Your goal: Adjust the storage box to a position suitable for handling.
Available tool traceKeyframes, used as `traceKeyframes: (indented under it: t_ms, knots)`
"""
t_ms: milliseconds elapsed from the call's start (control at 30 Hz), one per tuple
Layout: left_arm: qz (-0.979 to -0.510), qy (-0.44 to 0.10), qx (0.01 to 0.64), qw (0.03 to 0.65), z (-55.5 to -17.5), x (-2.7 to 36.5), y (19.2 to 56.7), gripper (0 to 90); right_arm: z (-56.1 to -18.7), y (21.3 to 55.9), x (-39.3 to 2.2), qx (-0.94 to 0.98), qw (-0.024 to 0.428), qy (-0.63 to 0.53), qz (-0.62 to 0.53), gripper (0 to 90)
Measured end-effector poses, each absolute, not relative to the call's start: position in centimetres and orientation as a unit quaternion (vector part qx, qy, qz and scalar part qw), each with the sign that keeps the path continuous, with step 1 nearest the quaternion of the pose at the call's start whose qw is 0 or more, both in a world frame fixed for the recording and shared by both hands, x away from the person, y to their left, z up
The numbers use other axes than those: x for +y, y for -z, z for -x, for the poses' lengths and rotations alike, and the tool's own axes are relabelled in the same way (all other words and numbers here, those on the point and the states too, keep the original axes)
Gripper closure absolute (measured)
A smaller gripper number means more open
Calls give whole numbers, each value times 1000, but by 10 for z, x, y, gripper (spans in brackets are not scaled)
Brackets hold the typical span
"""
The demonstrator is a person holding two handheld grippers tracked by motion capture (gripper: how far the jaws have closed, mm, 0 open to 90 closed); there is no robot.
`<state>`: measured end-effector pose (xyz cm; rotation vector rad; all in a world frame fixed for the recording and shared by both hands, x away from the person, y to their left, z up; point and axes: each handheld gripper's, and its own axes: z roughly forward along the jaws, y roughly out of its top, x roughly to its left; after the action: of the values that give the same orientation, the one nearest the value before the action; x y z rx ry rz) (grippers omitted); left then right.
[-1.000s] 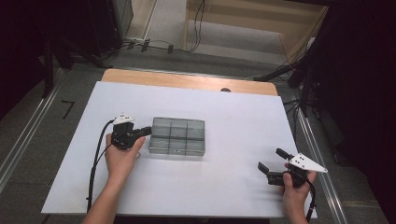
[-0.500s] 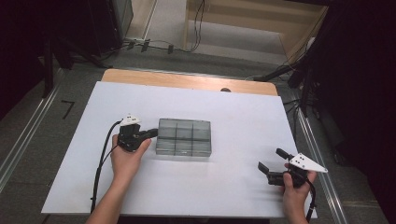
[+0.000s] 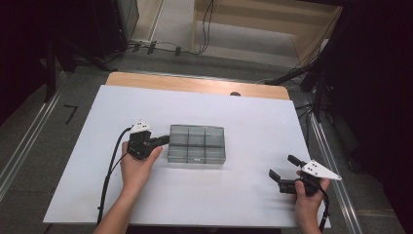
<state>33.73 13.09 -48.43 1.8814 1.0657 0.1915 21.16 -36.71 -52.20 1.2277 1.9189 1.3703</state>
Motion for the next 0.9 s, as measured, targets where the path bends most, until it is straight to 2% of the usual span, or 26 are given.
traceKeyframes:
  t_ms: [633, 667, 700, 900]
  knots:
    - [-766, -78, 424, 477, -338, 126, 484, 893, -211, 522, -367, 701, 238, -501, -448, 0]
    - [-766, -78, 423, 478, -338, 127, 483, 884, -211, 522, -367, 701, 237, -501, -448, 0]
    - [-763, -81, 426, 479, -337, 130, 481, 787, -212, 522, -367, 701, 238, -502, -447, 0]
    - [-758, -74, 419, 495, -336, 140, 475, 685, -211, 522, -367, 702, 236, -502, -447, 0]
